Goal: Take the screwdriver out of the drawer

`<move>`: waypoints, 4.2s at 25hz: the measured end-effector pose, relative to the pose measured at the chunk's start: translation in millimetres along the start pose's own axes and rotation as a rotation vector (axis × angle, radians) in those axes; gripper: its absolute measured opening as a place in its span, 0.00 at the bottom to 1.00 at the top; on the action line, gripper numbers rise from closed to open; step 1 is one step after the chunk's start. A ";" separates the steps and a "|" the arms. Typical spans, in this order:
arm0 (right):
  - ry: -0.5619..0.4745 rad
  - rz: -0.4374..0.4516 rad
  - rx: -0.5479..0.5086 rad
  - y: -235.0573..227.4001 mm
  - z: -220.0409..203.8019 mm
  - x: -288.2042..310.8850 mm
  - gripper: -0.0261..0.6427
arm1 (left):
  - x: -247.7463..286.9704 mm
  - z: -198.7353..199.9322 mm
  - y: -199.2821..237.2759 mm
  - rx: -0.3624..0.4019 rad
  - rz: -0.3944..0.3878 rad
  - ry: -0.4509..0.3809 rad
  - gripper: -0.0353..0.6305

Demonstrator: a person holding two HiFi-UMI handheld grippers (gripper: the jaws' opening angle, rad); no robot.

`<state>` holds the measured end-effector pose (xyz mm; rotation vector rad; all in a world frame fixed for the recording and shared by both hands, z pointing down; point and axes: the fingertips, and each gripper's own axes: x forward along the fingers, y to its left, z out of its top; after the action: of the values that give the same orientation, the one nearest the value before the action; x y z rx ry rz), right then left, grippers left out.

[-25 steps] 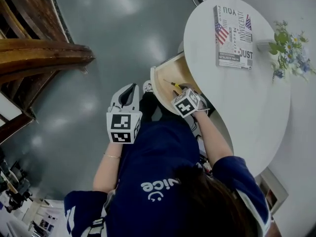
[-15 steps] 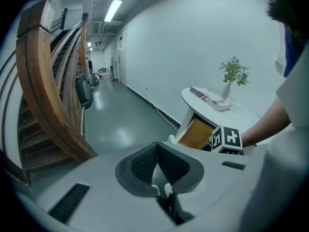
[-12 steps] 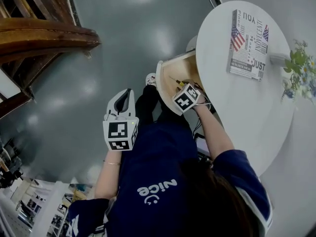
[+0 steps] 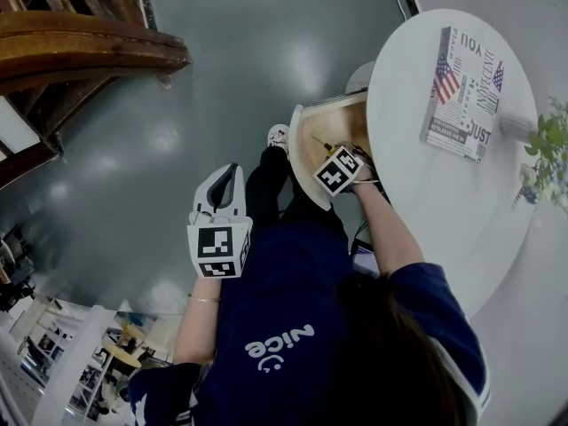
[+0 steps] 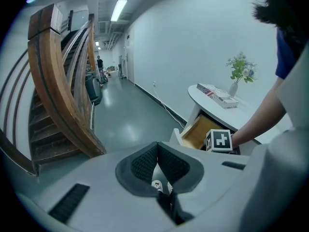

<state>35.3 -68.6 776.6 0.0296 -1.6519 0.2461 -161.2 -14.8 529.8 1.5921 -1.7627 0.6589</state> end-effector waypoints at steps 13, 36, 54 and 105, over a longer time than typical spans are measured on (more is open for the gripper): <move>0.043 -0.008 -0.017 -2.1 -8.2 18.3 0.28 | -0.6 -7.0 -3.9 0.012 0.007 0.026 0.06; 0.087 -0.080 -0.036 -13.6 -2.4 23.5 0.16 | -7.6 -24.9 -7.1 0.005 0.008 0.035 0.06; -0.065 -0.139 0.044 -9.0 14.4 -23.3 0.16 | -8.9 -5.2 -16.0 0.052 -0.039 -0.029 0.06; -0.721 -0.423 0.698 -36.9 10.1 -294.5 0.16 | 20.5 122.3 -126.8 0.234 -0.446 -0.285 0.06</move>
<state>60.7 -144.0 490.4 1.0901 -2.1298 0.5132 -53.7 -135.9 457.3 2.2423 -1.4757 0.4476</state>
